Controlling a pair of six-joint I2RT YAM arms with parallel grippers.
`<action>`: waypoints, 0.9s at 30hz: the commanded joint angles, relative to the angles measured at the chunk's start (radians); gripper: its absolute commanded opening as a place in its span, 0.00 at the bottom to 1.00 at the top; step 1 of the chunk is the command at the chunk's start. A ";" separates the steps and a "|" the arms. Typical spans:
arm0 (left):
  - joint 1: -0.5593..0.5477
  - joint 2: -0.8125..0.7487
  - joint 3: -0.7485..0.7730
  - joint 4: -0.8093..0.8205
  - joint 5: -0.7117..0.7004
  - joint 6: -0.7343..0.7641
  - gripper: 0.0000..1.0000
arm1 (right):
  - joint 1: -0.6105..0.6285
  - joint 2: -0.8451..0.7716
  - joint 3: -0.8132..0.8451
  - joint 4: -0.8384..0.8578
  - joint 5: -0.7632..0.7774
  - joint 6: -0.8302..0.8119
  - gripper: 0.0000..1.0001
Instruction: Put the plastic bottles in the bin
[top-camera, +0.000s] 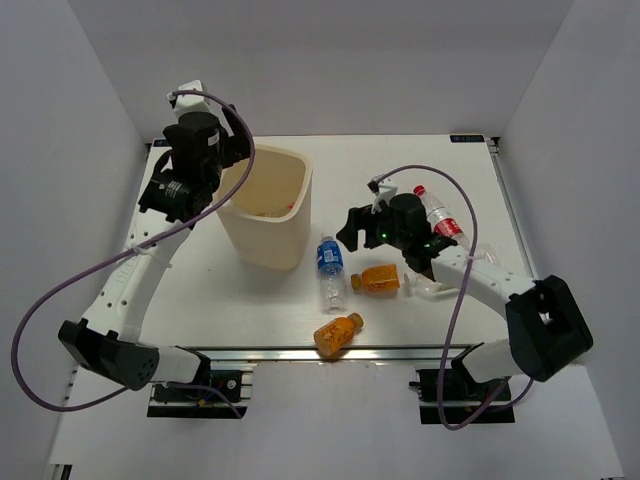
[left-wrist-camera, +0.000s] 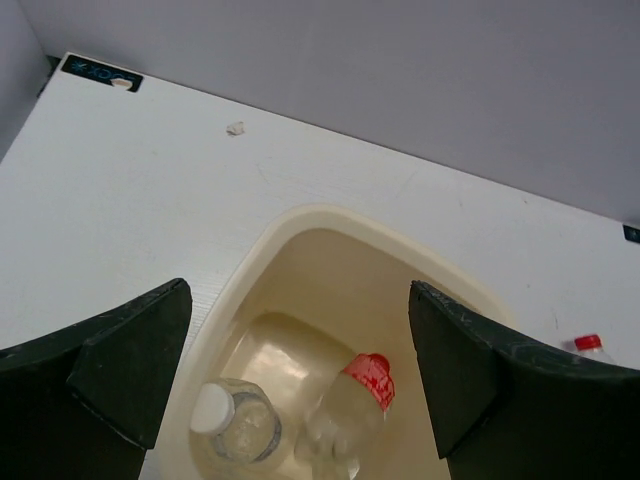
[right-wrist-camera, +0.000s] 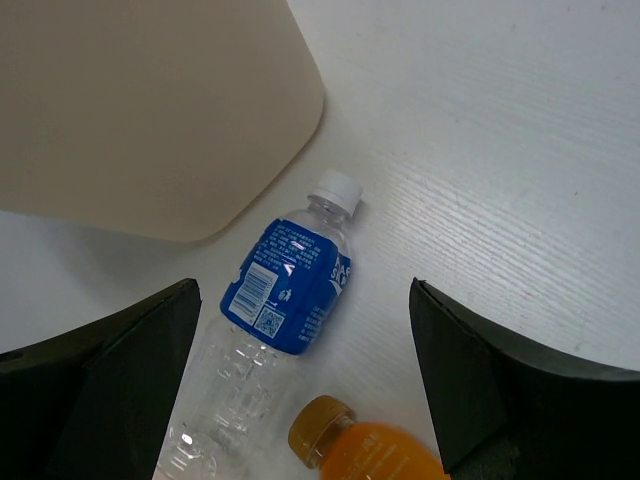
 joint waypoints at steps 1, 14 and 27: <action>0.000 -0.018 0.021 -0.006 -0.131 -0.030 0.98 | 0.065 0.062 0.080 0.023 0.110 0.078 0.89; 0.410 -0.147 -0.270 0.015 -0.034 -0.299 0.98 | 0.185 0.346 0.244 -0.141 0.308 0.216 0.89; 0.417 -0.412 -0.573 -0.083 -0.220 -0.552 0.98 | 0.186 0.482 0.338 -0.236 0.331 0.290 0.42</action>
